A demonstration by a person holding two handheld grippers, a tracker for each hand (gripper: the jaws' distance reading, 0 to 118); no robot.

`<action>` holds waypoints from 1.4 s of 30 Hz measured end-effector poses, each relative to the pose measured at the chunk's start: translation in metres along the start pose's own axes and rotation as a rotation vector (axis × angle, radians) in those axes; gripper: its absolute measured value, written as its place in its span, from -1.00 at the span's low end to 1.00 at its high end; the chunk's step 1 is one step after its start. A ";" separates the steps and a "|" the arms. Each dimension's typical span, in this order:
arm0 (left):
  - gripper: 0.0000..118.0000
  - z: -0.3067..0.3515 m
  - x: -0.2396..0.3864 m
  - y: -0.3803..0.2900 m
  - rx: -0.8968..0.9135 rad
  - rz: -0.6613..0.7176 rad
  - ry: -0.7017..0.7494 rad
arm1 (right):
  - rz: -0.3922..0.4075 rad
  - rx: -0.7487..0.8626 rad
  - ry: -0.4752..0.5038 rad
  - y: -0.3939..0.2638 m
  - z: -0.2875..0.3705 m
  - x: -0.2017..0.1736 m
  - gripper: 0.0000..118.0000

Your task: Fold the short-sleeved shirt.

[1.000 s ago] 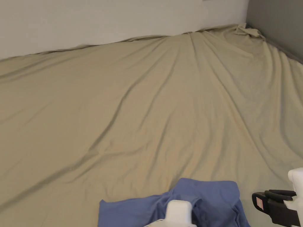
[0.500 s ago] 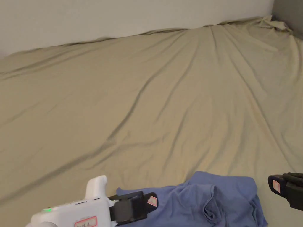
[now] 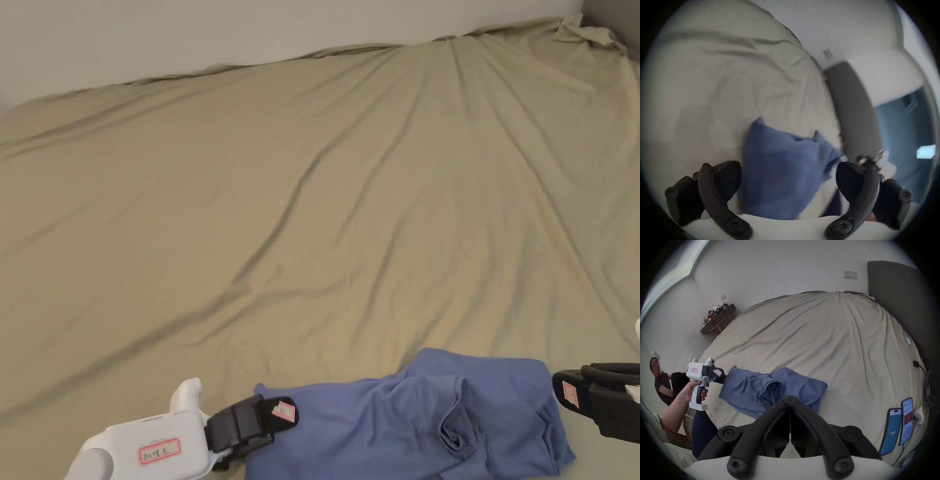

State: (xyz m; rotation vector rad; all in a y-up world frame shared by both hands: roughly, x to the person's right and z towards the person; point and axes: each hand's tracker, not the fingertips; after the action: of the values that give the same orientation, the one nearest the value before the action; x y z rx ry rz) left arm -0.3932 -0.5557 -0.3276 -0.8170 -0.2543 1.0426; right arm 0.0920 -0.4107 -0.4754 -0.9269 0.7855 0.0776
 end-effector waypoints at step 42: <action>-0.75 -0.131 0.160 -0.045 -0.036 -0.092 0.320 | -0.090 -0.069 -0.020 -0.006 -0.022 0.011 -0.95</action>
State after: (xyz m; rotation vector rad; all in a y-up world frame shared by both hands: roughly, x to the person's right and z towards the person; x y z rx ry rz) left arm -0.2101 -0.4950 -0.4146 -0.9816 -0.0374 0.8091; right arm 0.0898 -0.4333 -0.4856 -1.0244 0.7255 0.0355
